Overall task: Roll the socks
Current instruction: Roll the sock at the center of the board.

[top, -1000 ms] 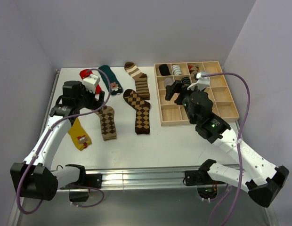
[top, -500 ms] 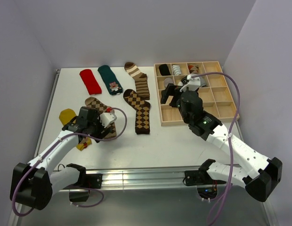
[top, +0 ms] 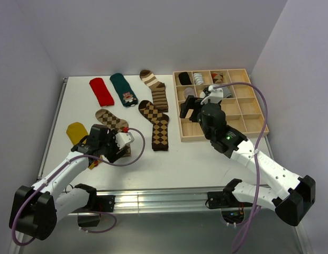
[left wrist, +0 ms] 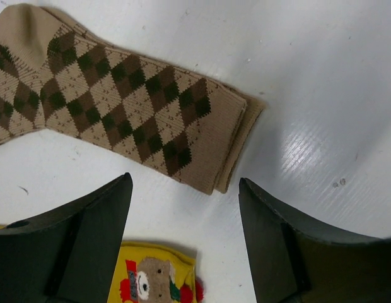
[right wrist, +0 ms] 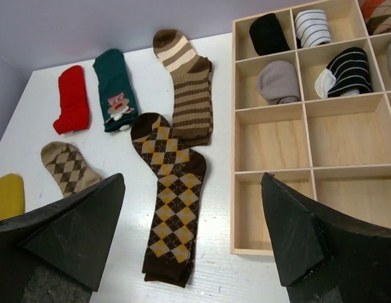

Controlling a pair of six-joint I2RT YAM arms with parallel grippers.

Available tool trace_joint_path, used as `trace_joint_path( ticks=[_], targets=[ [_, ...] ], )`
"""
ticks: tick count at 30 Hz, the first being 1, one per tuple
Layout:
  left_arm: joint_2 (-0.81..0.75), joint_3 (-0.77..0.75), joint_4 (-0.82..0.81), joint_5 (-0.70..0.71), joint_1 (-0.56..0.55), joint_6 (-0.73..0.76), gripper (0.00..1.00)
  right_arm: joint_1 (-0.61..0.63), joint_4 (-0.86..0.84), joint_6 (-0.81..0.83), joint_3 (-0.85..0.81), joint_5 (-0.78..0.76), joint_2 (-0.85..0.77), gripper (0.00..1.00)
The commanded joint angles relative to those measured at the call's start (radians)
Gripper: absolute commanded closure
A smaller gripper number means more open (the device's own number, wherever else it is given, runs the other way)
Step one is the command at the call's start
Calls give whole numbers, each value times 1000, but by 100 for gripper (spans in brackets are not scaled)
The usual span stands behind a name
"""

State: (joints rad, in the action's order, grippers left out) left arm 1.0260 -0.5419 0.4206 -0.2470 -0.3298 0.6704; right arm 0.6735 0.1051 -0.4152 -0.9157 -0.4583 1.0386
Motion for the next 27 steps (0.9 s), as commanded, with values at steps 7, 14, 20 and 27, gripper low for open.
trace_joint_path(
  ticks=[7,14,20,27],
  targets=[
    [35,31,-85,-32,-52,23,28,-2,-39,-11,17,-19,-11,5],
    [78,49,-111,-26,-64,29,30,-2,-38,-11,18,-25,-5,5],
    [115,69,-175,8,-64,29,33,-2,-47,-10,21,-23,3,6],
    [161,79,-229,25,-64,21,41,-2,-59,3,28,-26,12,6]
  ],
)
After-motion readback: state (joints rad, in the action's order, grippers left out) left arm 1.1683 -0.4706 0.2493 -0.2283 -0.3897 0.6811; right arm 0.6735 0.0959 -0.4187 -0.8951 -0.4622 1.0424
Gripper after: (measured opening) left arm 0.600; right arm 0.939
